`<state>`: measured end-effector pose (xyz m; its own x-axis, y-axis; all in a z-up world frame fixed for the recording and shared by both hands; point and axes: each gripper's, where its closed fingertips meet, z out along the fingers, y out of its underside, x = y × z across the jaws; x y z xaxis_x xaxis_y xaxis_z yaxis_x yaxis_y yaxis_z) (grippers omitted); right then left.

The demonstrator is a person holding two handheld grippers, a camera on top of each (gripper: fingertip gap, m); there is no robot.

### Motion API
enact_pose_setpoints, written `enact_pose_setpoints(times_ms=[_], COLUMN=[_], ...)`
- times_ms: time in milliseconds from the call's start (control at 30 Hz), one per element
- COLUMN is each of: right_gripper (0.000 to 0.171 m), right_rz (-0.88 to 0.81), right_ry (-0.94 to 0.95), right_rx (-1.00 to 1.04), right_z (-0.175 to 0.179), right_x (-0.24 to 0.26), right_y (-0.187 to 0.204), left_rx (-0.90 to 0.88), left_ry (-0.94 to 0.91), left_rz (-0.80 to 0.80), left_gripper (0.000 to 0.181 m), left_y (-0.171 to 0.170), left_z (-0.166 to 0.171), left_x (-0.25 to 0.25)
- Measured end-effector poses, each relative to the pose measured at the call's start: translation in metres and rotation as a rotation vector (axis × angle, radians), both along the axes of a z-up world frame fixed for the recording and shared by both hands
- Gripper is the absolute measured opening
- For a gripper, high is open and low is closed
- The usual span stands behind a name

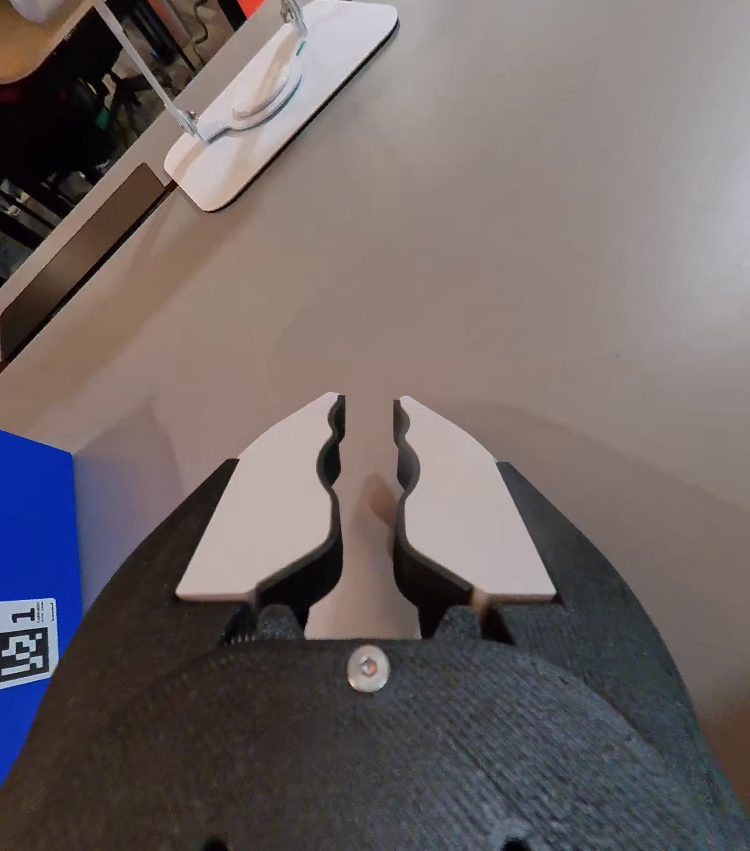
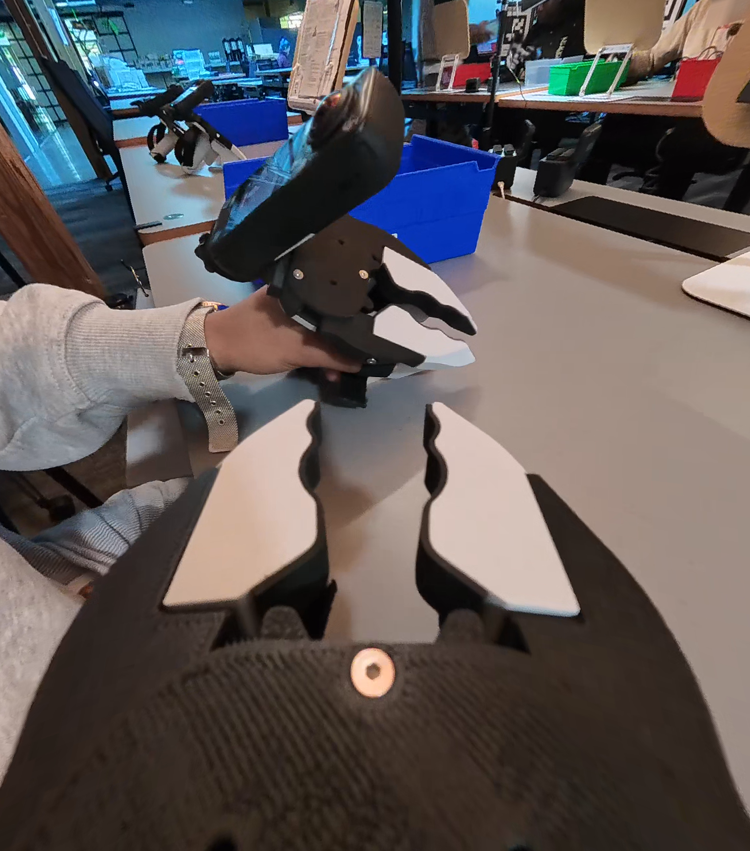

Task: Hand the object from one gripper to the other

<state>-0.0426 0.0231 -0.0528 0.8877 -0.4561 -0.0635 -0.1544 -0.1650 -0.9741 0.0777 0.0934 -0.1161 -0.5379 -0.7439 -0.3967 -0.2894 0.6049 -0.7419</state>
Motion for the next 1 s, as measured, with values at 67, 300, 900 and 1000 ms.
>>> enact_pose_setpoints(times_ms=[67, 300, 900, 1000], right_gripper=[0.045, 0.096, 0.082, 0.041], right_rz=[-0.008, -0.307, -0.318, -0.442], right_ry=[-0.009, -0.119, -0.36, -0.454], right_rx=[-0.012, -0.159, -0.346, -0.351], right_z=[-0.001, -0.011, 0.002, 0.032], right_x=[0.001, 0.046, 0.034, 0.048], right_y=[0.0, -0.041, -0.03, -0.073], left_rx=[0.02, -0.063, -0.014, -0.025], left_ry=[-0.004, 0.038, -0.027, -0.035], left_rz=[0.001, -0.028, 0.031, -0.104], left_gripper=[0.022, 0.032, 0.082, 0.02], left_y=[-0.001, -0.023, -0.022, -0.036], left_z=[-0.001, 0.001, 0.005, 0.006], left_x=[0.0, -0.011, -0.008, -0.02])
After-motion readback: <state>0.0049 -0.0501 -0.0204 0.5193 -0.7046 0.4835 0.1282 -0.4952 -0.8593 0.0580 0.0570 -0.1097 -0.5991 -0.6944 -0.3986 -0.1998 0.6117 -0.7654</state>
